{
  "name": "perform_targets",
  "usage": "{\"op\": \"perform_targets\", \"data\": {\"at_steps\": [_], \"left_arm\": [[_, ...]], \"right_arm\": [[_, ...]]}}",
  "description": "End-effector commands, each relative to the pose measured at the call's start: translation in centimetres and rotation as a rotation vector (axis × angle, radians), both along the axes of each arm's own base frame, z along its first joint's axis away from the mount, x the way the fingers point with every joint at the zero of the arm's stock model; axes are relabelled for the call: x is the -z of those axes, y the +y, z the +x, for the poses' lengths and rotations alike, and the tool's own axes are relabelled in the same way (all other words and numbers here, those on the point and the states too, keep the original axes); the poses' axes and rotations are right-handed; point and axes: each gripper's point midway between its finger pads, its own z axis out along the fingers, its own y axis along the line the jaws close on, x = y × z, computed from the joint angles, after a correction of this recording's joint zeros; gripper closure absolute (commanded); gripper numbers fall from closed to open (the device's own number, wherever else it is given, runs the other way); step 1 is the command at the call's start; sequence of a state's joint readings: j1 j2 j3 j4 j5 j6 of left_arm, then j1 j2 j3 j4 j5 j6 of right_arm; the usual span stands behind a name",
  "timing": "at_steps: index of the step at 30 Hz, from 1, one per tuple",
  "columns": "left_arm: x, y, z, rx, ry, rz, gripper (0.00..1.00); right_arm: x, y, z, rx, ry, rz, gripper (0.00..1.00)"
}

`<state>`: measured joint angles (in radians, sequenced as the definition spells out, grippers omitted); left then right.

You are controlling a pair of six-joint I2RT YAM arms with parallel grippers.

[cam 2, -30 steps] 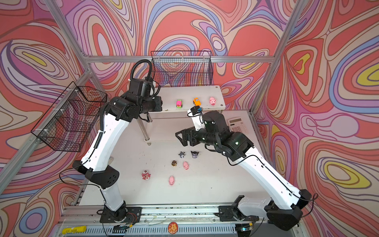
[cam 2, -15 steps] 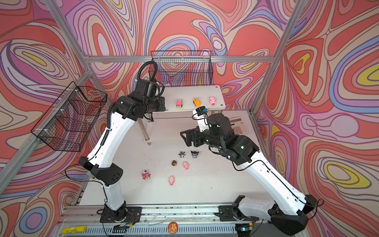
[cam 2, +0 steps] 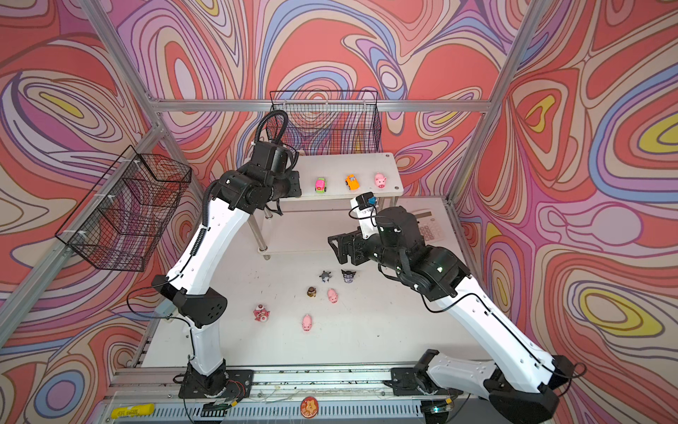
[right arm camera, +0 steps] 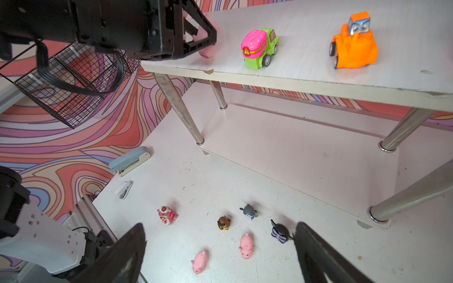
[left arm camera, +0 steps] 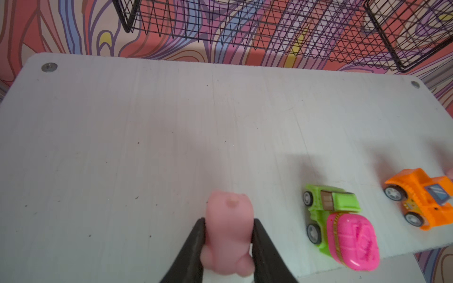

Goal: Organize plastic toys on shelves
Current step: Place the plastic toy on the shelf.

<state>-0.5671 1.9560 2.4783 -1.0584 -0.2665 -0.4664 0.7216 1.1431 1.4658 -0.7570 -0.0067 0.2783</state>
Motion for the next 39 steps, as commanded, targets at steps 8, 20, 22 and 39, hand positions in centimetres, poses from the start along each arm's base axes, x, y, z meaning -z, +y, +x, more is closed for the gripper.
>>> {"op": "perform_targets", "data": {"at_steps": [8, 20, 22, 39], "left_arm": [[-0.2, 0.2, 0.1, -0.042, -0.006, -0.006, 0.65], [0.4, 0.2, 0.3, -0.051, 0.007, 0.007, 0.61], [0.5, 0.2, 0.3, -0.051, 0.007, 0.009, 0.61], [0.8, 0.1, 0.3, -0.05, 0.016, 0.012, 0.6]], "right_arm": [[0.6, -0.9, -0.4, 0.02, -0.002, -0.022, 0.02], [0.5, -1.5, -0.8, 0.034, -0.006, -0.023, 0.02], [0.5, -1.7, -0.6, 0.043, -0.008, -0.029, 0.02], [0.6, -2.2, -0.5, 0.066, -0.009, -0.041, 0.02]]}}
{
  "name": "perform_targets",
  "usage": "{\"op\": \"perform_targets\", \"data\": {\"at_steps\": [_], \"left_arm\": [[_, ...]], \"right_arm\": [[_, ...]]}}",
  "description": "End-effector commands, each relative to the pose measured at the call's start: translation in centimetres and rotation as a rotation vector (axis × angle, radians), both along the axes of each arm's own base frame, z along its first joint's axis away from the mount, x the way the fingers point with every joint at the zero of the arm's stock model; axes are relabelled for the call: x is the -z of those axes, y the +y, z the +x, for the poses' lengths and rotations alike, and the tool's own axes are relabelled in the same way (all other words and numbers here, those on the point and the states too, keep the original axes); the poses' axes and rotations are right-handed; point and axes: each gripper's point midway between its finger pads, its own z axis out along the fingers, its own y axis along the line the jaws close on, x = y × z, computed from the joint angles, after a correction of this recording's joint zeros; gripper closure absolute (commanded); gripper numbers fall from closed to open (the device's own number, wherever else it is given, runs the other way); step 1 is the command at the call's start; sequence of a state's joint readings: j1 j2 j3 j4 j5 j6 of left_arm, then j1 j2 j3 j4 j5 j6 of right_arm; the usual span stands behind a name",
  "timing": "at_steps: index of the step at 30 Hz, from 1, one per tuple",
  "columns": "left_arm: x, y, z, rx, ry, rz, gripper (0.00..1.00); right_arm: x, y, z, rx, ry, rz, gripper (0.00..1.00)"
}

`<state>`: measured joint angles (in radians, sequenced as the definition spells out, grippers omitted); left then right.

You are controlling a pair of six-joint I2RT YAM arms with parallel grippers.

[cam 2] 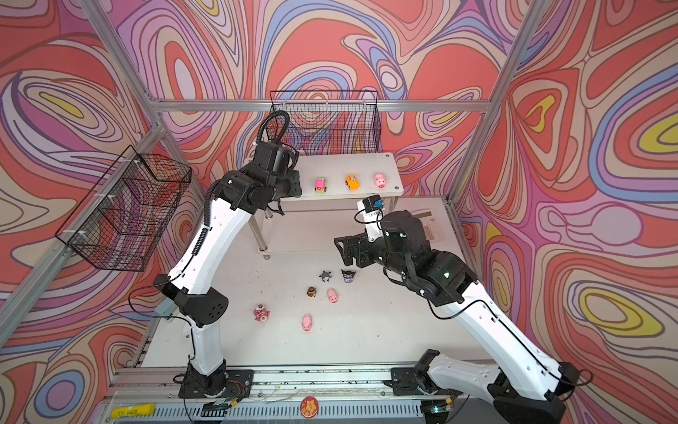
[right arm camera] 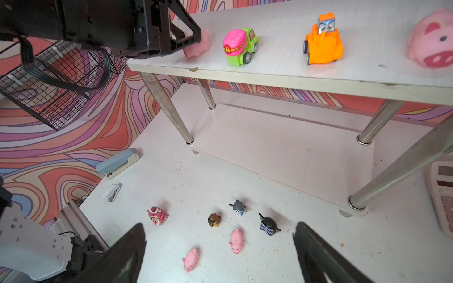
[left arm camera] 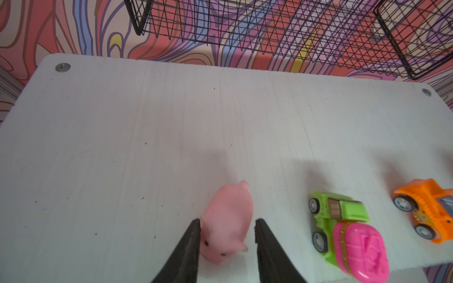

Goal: Organize plastic toys on shelves
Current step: Place the plastic toy on the shelf.

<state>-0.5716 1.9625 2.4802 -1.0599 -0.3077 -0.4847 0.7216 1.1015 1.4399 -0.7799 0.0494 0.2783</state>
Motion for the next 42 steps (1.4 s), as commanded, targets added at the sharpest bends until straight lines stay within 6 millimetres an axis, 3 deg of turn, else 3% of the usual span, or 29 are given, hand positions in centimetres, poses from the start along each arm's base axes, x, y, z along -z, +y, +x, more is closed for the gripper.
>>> {"op": "perform_targets", "data": {"at_steps": [1, 18, 25, 29, 35, 42], "left_arm": [[0.8, -0.2, 0.1, -0.012, 0.023, 0.004, 0.6], [0.7, -0.8, -1.1, 0.005, 0.03, -0.009, 0.59], [0.5, 0.1, -1.6, -0.015, 0.03, 0.019, 0.59], [-0.6, 0.7, -2.0, -0.022, -0.002, 0.03, 0.54], [-3.1, 1.8, -2.8, -0.029, -0.087, 0.045, 0.32], [-4.6, 1.9, -5.0, 0.002, -0.122, 0.012, 0.3]], "right_arm": [[0.3, -0.7, -0.2, 0.019, -0.001, -0.017, 0.02], [0.4, -0.8, -0.2, 0.024, 0.004, -0.02, 0.02], [0.2, -1.0, -0.4, 0.025, 0.004, -0.014, 0.02], [0.3, -0.7, -0.4, 0.018, 0.008, -0.014, 0.02], [0.1, -0.5, -0.5, 0.007, 0.012, -0.003, 0.02], [-0.2, -0.7, -0.6, 0.019, 0.021, 0.001, 0.02]]}}
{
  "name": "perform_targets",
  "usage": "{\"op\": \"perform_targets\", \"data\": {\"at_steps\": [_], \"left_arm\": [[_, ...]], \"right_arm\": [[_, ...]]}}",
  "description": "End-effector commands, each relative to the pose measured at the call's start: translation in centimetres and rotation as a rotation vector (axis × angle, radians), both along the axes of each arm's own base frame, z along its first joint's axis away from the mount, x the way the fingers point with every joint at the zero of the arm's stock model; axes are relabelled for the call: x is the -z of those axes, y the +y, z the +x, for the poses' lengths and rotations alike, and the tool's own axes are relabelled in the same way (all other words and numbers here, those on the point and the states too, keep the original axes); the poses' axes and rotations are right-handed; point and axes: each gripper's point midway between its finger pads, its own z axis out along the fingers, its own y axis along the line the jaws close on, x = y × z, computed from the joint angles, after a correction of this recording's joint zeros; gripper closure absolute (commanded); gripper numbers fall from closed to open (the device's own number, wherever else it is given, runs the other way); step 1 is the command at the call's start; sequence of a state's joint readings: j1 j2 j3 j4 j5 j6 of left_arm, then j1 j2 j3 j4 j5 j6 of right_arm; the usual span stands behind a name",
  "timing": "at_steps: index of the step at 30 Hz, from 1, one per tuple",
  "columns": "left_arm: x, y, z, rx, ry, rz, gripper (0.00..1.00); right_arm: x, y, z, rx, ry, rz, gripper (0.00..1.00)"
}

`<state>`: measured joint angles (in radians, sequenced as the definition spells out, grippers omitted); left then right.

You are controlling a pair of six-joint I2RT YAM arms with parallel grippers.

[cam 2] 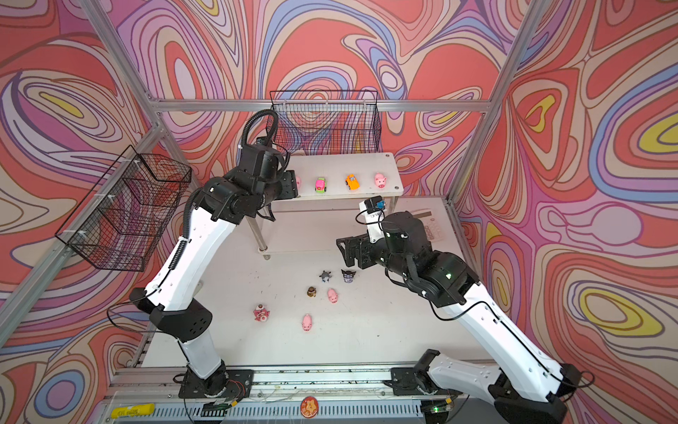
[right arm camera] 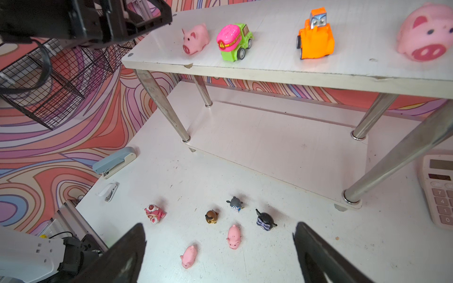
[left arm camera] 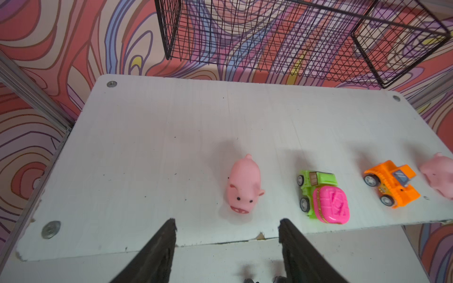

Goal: Organize plastic toys on shelves
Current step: Place the plastic toy on the shelf, then pick up the plastic toy from the bottom-center of the table.

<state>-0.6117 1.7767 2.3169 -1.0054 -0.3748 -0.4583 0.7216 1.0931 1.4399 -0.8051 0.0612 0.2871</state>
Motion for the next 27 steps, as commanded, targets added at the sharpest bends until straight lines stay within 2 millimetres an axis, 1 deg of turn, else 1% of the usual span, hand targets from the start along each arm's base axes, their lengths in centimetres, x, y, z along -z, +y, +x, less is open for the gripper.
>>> {"op": "perform_targets", "data": {"at_steps": [1, 5, 7, 9, 12, 15, 17, 19, 21, 24, 27], "left_arm": [[-1.1, 0.5, -1.7, 0.005, -0.041, -0.002, 0.3], [-1.5, 2.7, -4.2, -0.02, -0.069, -0.025, 0.29], [-1.3, 3.9, -5.6, -0.035, -0.067, -0.033, 0.29], [-0.6, 5.0, -7.1, -0.046, -0.056, -0.043, 0.29], [1.2, 7.3, -9.7, -0.083, -0.038, -0.056, 0.29], [4.0, 9.4, -12.1, -0.121, -0.001, -0.07, 0.29], [6.4, 10.4, -13.7, -0.141, 0.04, -0.084, 0.29], [9.3, 11.1, -14.9, -0.157, 0.094, -0.092, 0.29], [12.2, 11.2, -16.0, -0.157, 0.152, -0.108, 0.29], [16.3, 10.5, -17.1, -0.137, 0.23, -0.145, 0.29], [19.2, 9.7, -18.0, -0.122, 0.277, -0.159, 0.29]], "right_arm": [[-0.3, -0.2, -0.4, 0.003, 0.014, 0.006, 0.02], [1.1, -0.4, 0.2, 0.036, 0.053, -0.032, 0.02], [1.7, -0.2, 0.4, 0.039, 0.073, -0.039, 0.02], [2.0, 0.2, 0.5, 0.037, 0.092, -0.03, 0.02], [2.5, 0.6, 0.6, 0.033, 0.119, -0.017, 0.02], [2.9, 0.9, 0.6, 0.033, 0.145, -0.006, 0.02], [3.2, 1.1, 0.6, 0.036, 0.163, -0.001, 0.02], [3.5, 1.1, 0.6, 0.04, 0.177, 0.001, 0.02], [3.8, 1.2, 0.6, 0.04, 0.188, 0.003, 0.02], [4.2, 1.2, 0.5, 0.049, 0.204, 0.003, 0.02], [5.0, 0.9, 0.4, 0.066, 0.226, -0.006, 0.01]]}}
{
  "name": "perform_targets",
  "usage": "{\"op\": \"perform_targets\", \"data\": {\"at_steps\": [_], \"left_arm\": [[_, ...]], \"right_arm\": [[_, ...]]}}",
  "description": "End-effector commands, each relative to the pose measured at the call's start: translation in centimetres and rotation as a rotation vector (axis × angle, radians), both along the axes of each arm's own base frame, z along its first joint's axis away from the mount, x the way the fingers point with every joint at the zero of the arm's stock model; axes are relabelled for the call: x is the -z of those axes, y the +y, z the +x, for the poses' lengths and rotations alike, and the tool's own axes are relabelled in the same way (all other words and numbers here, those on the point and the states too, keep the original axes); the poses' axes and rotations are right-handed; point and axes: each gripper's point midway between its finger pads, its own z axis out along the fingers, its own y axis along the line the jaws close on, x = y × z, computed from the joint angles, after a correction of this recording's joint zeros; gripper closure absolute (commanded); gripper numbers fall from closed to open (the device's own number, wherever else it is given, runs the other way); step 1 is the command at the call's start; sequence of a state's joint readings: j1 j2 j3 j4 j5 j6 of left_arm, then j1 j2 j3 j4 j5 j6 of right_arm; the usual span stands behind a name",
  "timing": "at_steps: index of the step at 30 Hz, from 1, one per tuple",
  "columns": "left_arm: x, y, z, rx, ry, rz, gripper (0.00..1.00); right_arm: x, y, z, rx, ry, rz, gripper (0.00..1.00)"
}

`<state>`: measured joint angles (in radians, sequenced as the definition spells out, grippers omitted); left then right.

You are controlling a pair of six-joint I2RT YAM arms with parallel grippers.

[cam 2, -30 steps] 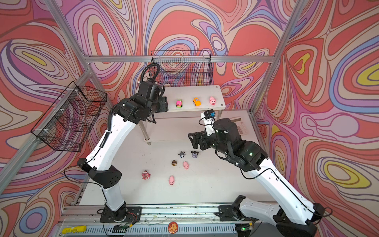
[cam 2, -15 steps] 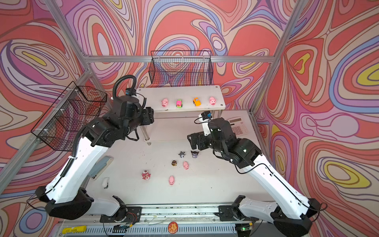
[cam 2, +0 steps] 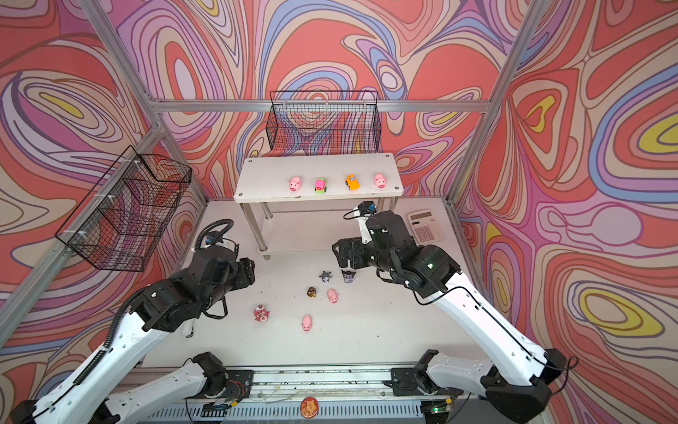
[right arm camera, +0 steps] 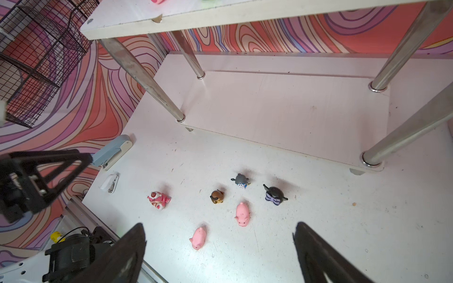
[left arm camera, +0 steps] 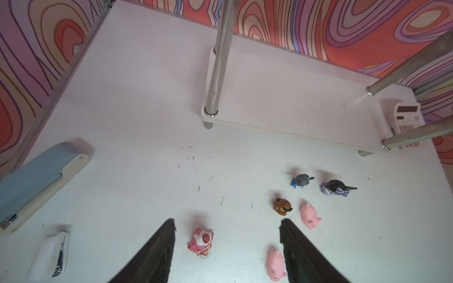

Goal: Organize plastic toys on shelves
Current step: Pick up the plastic toy from the bottom-center of the table.

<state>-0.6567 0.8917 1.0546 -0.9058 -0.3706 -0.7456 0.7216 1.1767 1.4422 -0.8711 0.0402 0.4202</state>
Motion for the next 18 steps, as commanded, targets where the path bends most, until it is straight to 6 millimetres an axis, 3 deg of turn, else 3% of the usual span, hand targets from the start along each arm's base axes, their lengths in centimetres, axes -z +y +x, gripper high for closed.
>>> {"op": "perform_targets", "data": {"at_steps": [1, 18], "left_arm": [[1.8, -1.4, -0.7, -0.006, 0.031, -0.087, 0.29], [9.5, -8.3, -2.1, 0.102, 0.151, -0.001, 0.3]], "right_arm": [[1.3, -0.4, -0.3, 0.022, 0.044, -0.013, 0.01], [3.7, -3.2, -1.6, 0.097, 0.063, -0.066, 0.02]]}}
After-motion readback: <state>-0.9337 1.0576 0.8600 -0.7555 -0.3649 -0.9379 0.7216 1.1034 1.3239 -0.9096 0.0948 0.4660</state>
